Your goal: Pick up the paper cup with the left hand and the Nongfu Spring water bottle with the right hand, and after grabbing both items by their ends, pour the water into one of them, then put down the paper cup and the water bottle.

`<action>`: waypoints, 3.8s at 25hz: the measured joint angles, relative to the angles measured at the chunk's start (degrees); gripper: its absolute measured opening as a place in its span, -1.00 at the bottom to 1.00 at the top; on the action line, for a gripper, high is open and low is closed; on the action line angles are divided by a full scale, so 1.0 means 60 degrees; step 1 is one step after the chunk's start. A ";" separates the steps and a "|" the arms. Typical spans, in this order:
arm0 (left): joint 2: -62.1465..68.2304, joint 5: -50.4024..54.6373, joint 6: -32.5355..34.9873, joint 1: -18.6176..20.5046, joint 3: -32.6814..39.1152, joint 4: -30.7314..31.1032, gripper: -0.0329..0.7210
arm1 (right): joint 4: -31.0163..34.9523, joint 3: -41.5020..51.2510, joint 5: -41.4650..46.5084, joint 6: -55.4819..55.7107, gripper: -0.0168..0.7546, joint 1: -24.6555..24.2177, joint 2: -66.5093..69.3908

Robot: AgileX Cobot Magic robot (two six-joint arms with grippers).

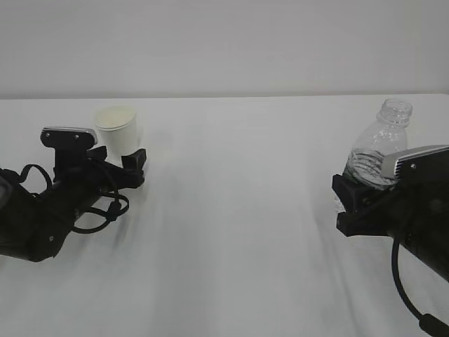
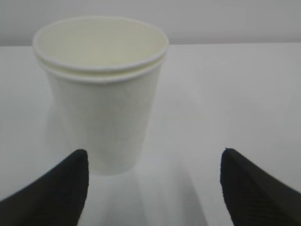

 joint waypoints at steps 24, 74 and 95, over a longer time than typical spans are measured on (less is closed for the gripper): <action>0.1173 0.0000 0.0000 0.0647 -0.1815 0.0597 0.71 | -0.0020 0.0000 0.0000 0.0000 0.10 0.0000 0.0000; 0.1716 -0.0084 0.0000 0.0704 -0.2975 0.1250 0.29 | -0.0020 0.0000 0.0015 -0.0017 0.09 0.0000 0.0000; -0.2229 -0.0067 -0.0344 0.0704 0.1108 0.3884 0.28 | 0.0196 0.0000 0.0015 -0.0111 0.09 0.0000 0.0000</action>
